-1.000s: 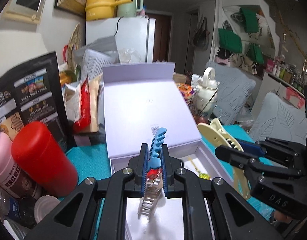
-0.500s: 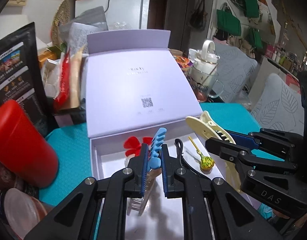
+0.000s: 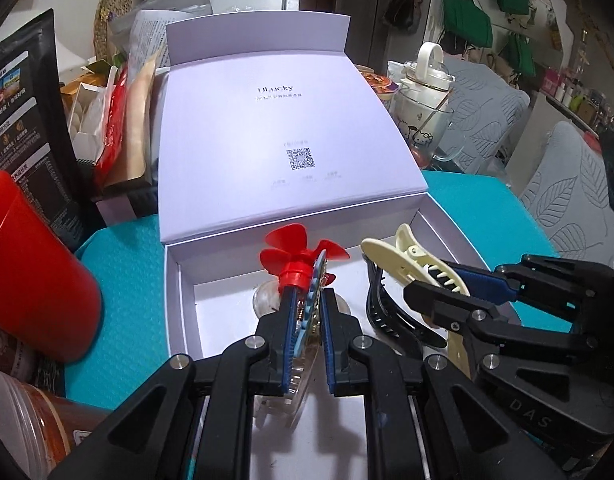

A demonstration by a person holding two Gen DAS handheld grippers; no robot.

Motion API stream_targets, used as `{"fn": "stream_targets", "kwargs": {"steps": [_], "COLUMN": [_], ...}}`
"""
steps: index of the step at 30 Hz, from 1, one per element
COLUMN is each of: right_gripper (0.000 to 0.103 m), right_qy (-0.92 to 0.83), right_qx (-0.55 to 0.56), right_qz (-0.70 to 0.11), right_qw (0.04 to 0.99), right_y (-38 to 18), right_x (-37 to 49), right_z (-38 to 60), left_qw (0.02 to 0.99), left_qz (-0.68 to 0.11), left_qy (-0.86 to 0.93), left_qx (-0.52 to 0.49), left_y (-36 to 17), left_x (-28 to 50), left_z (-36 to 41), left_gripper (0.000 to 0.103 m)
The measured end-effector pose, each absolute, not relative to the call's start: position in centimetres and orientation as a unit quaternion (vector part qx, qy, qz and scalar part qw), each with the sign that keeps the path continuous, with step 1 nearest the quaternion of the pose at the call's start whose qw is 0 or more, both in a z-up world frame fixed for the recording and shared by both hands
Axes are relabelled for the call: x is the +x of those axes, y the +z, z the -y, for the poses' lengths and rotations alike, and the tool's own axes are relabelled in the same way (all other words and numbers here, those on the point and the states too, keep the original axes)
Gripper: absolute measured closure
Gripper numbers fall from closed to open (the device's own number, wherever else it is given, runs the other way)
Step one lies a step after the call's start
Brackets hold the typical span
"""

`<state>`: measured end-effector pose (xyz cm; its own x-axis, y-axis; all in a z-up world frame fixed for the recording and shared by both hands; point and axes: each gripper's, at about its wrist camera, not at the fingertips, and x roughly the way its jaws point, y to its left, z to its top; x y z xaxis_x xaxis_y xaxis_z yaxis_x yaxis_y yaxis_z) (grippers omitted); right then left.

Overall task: Organize rigid objects
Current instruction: 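Open the left tool and right tool to release both clips into the box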

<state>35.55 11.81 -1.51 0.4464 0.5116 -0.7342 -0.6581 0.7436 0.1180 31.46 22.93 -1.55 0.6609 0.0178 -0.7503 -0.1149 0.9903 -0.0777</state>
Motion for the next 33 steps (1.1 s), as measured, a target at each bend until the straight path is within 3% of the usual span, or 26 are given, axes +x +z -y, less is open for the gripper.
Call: {"fn": "stream_targets", "kwargs": {"steps": [17,33], "right_gripper": [0.078,0.076], "right_qy": [0.336,0.331], "right_qx": [-0.084,-0.075], "right_qz": [-0.405,-0.371], "right_qw": [0.846,0.864], "right_y": [-1.2,1.6], "right_x": [35.8,34.8], "right_z": [-11.5,-10.3], "left_qw": [0.894,0.905], "left_qz": [-0.438,-0.414], "left_qy": [0.048,0.074], "left_qx": [-0.086,-0.067], "left_y": [-1.3,1.1], "left_x": [32.0,30.6], "left_z": [-23.6,-23.4], "left_gripper": [0.091,0.091]}}
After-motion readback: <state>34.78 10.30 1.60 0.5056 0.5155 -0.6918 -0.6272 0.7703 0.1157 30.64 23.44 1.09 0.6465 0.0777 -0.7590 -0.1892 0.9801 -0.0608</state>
